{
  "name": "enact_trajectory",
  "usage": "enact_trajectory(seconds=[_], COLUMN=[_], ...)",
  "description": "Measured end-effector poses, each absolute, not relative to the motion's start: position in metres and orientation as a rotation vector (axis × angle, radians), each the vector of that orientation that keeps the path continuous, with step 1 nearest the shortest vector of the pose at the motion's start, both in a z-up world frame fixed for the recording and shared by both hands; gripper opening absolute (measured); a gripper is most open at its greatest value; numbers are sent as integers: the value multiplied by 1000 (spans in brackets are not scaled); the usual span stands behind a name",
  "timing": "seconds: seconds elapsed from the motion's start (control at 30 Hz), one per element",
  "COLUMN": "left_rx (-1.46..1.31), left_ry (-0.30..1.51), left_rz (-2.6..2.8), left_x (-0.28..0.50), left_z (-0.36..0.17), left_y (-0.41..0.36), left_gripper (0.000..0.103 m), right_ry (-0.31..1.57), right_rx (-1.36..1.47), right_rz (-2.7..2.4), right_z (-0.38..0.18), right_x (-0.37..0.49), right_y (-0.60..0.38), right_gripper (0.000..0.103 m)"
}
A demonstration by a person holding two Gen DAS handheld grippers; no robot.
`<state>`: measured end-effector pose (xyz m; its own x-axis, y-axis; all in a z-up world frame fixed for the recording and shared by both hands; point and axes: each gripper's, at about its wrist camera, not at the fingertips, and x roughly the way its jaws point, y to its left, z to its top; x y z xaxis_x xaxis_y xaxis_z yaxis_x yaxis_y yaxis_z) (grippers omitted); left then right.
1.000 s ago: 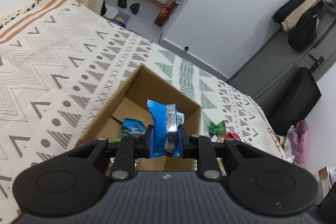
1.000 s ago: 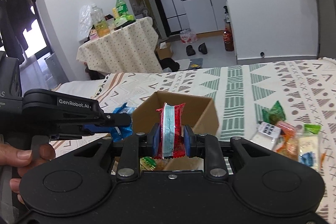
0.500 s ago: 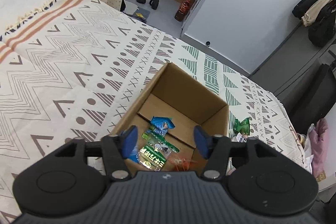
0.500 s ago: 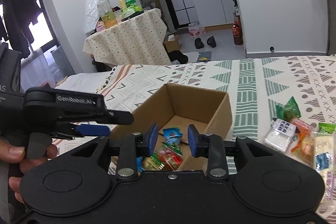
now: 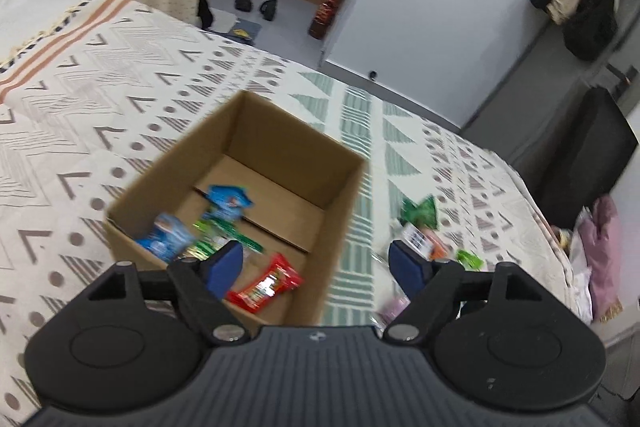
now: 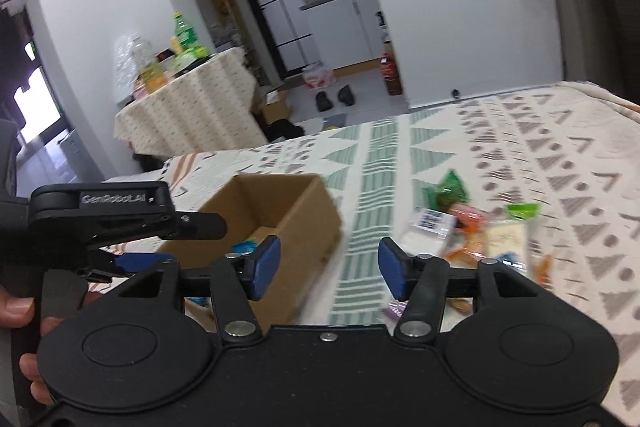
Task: Organize snacks
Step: 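Move both open tools back from the box toward the snack pile, then grasp the cream RUNFU CAKE pack with the right tool while the left tool grasps the purple round snack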
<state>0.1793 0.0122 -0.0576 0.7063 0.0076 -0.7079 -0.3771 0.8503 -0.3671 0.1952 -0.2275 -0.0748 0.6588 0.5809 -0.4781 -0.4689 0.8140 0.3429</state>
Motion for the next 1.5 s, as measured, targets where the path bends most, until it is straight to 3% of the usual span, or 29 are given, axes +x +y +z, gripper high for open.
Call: enact_trajectory(seconds=[0.43,1.5], left_rx=[-463,-408], left_ry=[769,931], left_rz=[208,113], left_x=[179,252], left_z=[-58,-158], left_y=[-34,-101], left_gripper=[82,82], right_ry=[608,777], right_rx=[256,194], right_rz=[519,431], right_z=[-93,-152], right_x=[194,237], right_y=[-279,-315], right_gripper=[68,68])
